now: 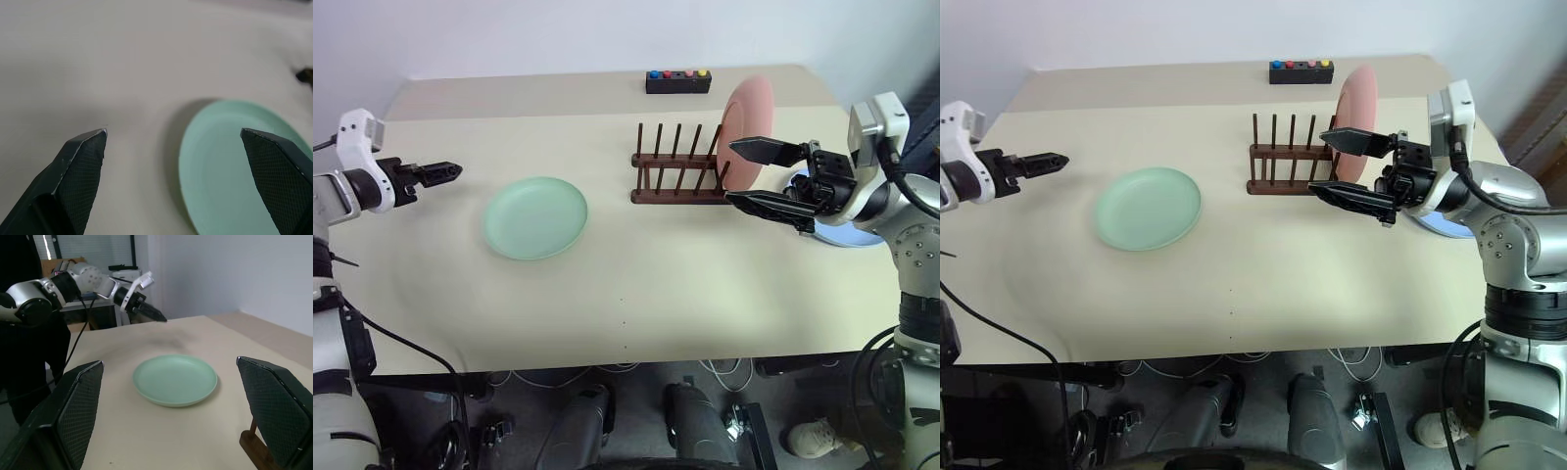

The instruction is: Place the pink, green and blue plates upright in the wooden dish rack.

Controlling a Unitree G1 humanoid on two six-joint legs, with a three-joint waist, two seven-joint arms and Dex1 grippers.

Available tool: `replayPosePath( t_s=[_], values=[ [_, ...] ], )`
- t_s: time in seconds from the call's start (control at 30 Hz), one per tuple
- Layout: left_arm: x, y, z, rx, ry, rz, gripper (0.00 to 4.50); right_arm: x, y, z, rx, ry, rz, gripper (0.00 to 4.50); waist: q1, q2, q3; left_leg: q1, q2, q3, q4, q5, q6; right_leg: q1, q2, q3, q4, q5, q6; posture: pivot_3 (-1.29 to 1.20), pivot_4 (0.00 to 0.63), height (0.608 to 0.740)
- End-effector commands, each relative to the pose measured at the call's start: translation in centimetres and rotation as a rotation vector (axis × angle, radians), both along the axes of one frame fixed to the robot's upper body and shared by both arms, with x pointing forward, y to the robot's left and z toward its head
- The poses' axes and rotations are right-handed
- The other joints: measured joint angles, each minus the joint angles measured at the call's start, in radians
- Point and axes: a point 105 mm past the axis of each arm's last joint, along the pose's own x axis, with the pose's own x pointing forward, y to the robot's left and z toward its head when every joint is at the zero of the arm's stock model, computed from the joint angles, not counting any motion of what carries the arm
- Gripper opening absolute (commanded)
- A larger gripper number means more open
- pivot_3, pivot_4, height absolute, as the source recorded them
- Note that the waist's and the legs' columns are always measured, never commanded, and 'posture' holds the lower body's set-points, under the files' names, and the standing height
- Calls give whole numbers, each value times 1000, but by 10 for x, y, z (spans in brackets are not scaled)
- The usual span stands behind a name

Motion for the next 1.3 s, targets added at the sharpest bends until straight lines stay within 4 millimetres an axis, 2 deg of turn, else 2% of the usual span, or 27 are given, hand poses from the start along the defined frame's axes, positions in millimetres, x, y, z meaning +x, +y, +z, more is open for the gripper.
replayPosePath(
  t_s=[0.03,0.13,0.37,0.6,0.93,1.03,1.23,1.27,1.3],
  values=[
    [-2,1,1,-64,79,9,4500,-5,2,8,3,-62,-4,4448,-2,0,0,0,0,0,0,0,0,0,0,0,0,0,0,0,150,740],
    [-3,-4,-14,-137,223,27,4500,-6,2,6,14,-61,-23,4448,-1,0,0,0,0,0,0,0,0,-1,1,0,1,0,0,0,150,740],
    [-5,-10,-30,17,395,-19,4500,-8,0,3,19,-57,-58,4448,1,-1,0,-1,0,0,1,0,0,0,1,0,1,0,0,0,150,740],
    [7,-22,-27,103,391,-41,4500,-9,1,2,25,-55,-73,4448,1,-1,1,-1,0,0,1,0,0,-1,1,0,1,0,0,0,150,740],
    [15,-48,-54,60,437,-59,4500,-8,-1,3,23,-55,-100,4448,0,-1,1,-2,0,0,2,0,0,-2,1,0,1,0,1,0,150,740],
    [14,-49,-68,42,458,-28,3635,-9,-4,5,18,-57,-112,4500,-1,-1,1,-2,0,0,2,0,0,-2,1,0,1,0,1,0,150,740],
    [17,-50,-70,-4,440,7,576,-10,-7,6,8,-58,-128,4500,2,-1,0,-2,0,0,2,0,0,-2,1,0,2,1,1,0,150,740],
    [17,-49,-70,-4,436,17,126,-9,-7,6,7,-58,-129,4500,3,-2,0,-3,0,0,3,0,0,-2,1,0,2,1,1,0,150,740],
    [18,-49,-69,-14,433,19,22,-9,-7,6,7,-59,-131,4500,5,-2,0,-2,0,0,3,0,0,-1,1,0,2,1,1,0,150,740]
  ],
)
